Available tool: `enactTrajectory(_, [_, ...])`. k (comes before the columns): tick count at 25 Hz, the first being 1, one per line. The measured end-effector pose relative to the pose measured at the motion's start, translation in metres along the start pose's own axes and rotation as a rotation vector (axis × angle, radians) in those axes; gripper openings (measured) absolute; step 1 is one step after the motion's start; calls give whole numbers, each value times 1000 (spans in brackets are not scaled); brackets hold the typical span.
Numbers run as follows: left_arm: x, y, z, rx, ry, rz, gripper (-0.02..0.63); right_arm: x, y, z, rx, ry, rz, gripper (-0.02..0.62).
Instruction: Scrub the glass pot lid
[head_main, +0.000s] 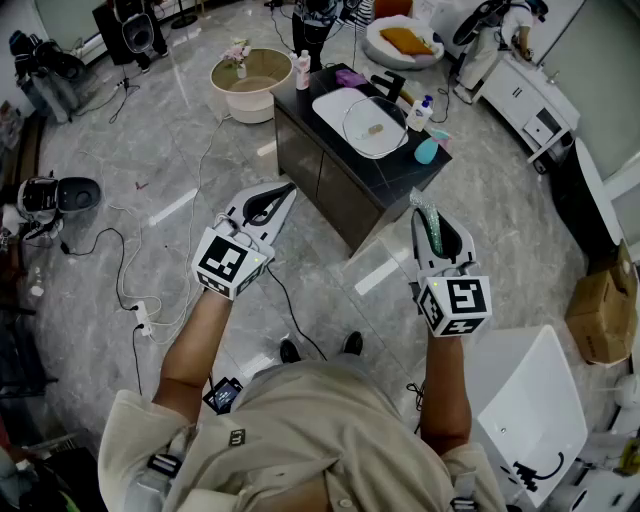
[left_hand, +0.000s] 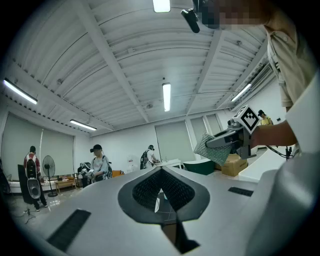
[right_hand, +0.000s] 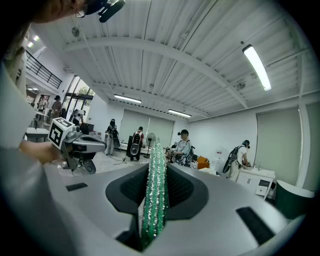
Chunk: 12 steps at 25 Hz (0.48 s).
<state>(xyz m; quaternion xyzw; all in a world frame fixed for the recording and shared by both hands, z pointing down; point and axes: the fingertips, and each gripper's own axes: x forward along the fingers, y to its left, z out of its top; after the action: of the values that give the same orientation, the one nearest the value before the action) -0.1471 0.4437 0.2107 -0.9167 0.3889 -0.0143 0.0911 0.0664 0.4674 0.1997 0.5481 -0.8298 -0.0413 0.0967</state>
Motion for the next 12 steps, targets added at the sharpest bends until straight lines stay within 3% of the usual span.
enactTrajectory(12, [-1,13,-9,-11,1,-7,12,14,5,-2,-1,10,-9,86])
